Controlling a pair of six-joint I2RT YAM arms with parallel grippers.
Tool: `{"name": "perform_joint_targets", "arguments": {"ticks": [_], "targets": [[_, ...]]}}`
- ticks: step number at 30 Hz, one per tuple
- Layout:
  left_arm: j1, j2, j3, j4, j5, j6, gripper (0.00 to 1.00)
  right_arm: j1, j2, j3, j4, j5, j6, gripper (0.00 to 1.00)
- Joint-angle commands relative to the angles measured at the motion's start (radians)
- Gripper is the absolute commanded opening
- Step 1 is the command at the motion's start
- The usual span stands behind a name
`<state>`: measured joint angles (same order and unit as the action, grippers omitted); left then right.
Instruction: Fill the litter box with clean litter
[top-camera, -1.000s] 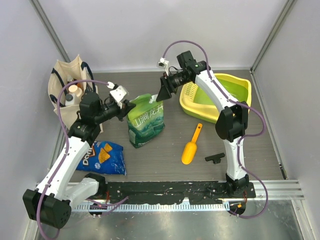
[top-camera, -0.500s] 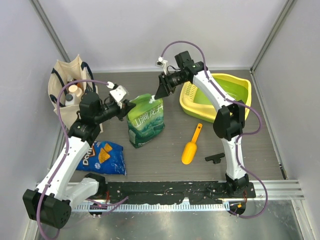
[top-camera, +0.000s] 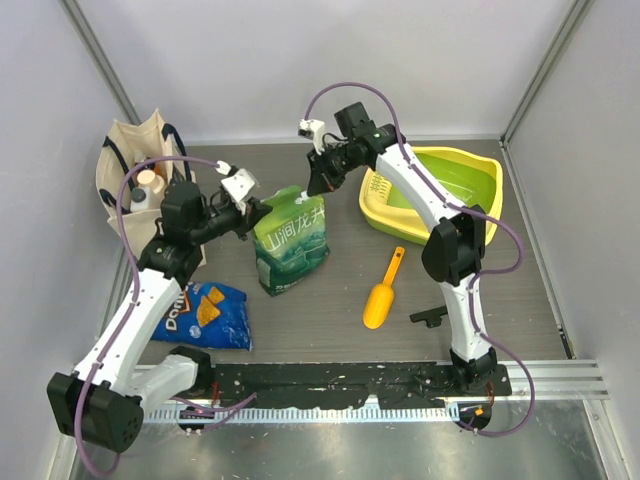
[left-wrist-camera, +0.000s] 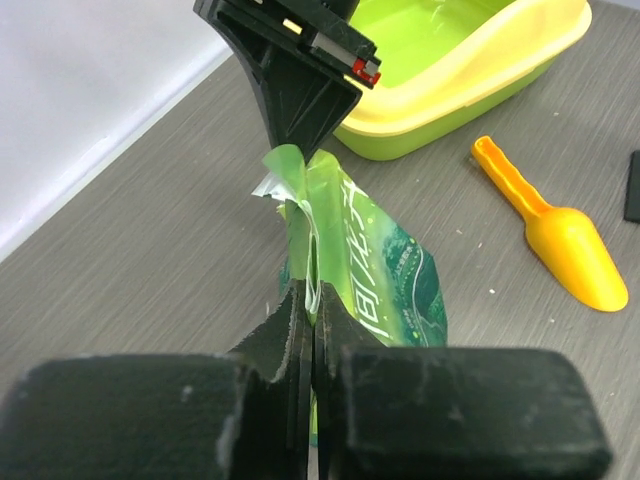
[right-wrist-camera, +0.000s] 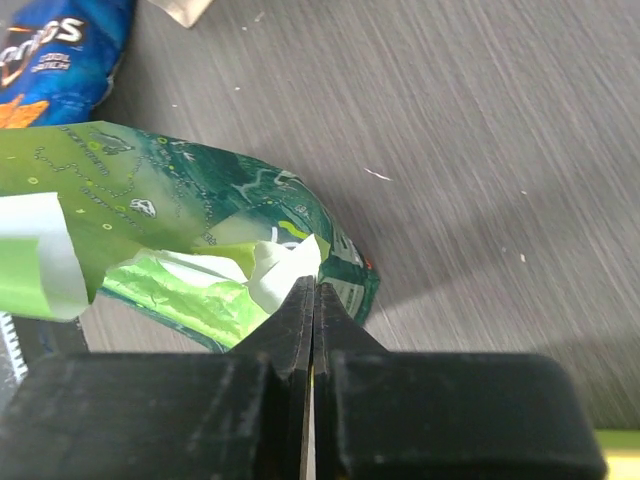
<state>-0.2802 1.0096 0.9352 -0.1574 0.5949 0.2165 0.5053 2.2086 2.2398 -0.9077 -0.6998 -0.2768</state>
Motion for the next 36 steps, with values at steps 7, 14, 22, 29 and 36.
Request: {"name": "perform_joint_targets", "arguments": {"ticks": [7, 14, 22, 29, 36], "targets": [[-0.002, 0.029, 0.082, 0.041, -0.015, -0.037, 0.00, 0.007, -0.234, -0.042, 0.098, 0.400, 0.066, 0.01], [-0.002, 0.112, 0.161, 0.183, -0.052, -0.075, 0.00, 0.007, -0.253, -0.111, 0.144, 0.511, 0.154, 0.01], [-0.002, 0.185, 0.280, 0.251, -0.050, -0.078, 0.00, 0.007, -0.270, -0.103, 0.153, 0.579, 0.197, 0.01], [-0.004, 0.133, 0.237, 0.173, 0.026, -0.065, 0.00, 0.007, -0.326, -0.190, 0.155, 0.585, 0.232, 0.01], [-0.004, 0.121, 0.215, -0.040, 0.167, 0.032, 0.29, 0.007, -0.365, -0.278, 0.156, 0.543, 0.226, 0.01]]}}
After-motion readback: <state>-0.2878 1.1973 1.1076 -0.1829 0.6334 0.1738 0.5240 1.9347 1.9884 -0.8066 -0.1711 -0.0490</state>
